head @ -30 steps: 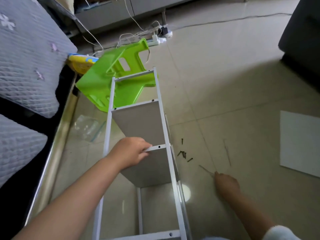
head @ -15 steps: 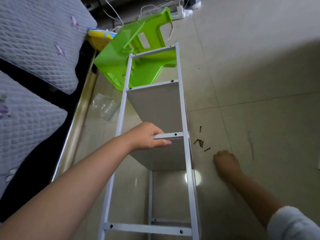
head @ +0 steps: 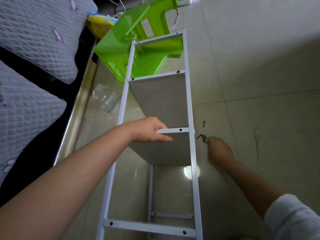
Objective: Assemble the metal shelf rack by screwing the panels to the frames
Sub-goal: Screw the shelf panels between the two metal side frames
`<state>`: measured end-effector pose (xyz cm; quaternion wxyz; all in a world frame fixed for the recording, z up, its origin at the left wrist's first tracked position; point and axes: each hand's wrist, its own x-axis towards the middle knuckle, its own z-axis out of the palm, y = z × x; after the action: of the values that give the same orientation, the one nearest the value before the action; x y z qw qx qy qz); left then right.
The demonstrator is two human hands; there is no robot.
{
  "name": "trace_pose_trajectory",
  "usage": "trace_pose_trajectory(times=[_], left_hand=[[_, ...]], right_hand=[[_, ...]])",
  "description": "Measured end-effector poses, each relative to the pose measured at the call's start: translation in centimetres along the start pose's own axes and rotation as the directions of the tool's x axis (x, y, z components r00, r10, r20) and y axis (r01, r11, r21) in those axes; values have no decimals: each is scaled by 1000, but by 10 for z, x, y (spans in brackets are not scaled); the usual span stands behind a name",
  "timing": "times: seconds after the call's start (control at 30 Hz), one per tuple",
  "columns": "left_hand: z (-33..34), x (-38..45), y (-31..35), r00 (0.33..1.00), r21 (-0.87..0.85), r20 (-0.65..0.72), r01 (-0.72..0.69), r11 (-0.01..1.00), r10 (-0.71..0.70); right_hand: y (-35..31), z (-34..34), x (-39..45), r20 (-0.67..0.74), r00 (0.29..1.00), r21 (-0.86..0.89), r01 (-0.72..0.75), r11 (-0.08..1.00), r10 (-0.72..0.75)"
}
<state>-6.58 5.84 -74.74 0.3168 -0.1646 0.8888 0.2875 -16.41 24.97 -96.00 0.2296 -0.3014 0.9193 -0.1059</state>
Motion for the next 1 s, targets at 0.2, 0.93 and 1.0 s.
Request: trace_pose_trajectory(times=[0.2, 0.93, 1.0], left_hand=[[6, -9, 4, 994, 4, -99, -43, 999, 43], [-2, -67, -28, 918, 560, -388, 304, 771, -80], [0, -65, -31, 923, 574, -377, 297, 763, -76]], right_hand=[[-34, -72, -41, -177, 984, 425, 69, 903, 9], [-114, -172, -89, -89, 890, -225, 419, 879, -447], [-111, -170, -90, -98, 895, -192, 411, 891, -435]])
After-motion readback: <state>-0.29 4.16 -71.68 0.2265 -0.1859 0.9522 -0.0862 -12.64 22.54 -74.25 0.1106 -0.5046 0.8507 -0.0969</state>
